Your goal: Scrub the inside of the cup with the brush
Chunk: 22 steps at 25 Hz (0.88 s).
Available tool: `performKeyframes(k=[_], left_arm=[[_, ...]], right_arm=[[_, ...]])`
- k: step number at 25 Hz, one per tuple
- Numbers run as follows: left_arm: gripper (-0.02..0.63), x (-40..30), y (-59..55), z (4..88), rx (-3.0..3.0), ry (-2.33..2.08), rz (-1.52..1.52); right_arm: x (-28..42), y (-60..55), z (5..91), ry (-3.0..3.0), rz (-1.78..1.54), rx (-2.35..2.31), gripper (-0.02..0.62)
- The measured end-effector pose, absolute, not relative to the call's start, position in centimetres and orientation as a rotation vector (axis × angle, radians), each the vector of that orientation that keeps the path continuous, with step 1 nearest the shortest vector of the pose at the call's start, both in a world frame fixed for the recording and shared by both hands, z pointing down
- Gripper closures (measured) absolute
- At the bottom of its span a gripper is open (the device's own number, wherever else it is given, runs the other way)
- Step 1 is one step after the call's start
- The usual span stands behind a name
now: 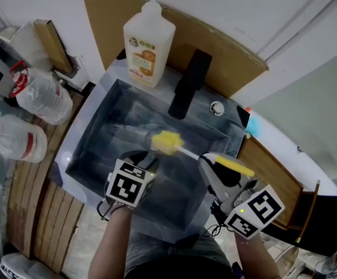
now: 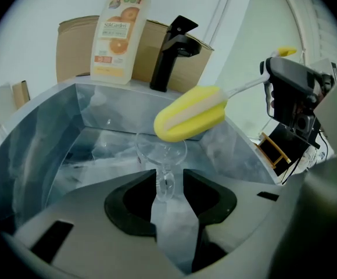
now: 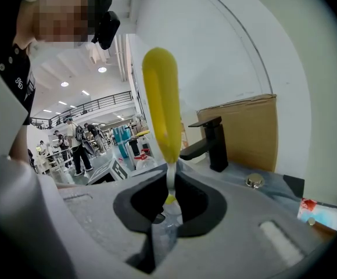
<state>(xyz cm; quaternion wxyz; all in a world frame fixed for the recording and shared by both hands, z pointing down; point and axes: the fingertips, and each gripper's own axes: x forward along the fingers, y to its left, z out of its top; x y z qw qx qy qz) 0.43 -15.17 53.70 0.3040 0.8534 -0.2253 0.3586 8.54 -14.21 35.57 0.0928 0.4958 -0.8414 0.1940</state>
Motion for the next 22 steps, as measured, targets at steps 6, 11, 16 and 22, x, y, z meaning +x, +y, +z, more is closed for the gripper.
performKeyframes(k=[6,11,16,22], left_arm=[[0.500,0.8,-15.2,54.8,2.244,-0.596,0.954],[0.522,0.8,-15.2,55.0,2.271,-0.589,0.971],[0.546,0.3,-15.3,55.6,2.313,-0.576,1.035],[0.549,0.1,-15.0,55.6,2.344,-0.504,1.114]], right_arm=[[8.5,-14.5,36.2,-2.488,0.553,1.429,0.560],[8.0,-15.1,36.5,-2.480,0.521,1.356,0.560],[6.8,-16.0,37.2,-2.433,0.444,1.221,0.559],[4.8,-16.3,38.6,-2.335,0.346,1.016,0.560]])
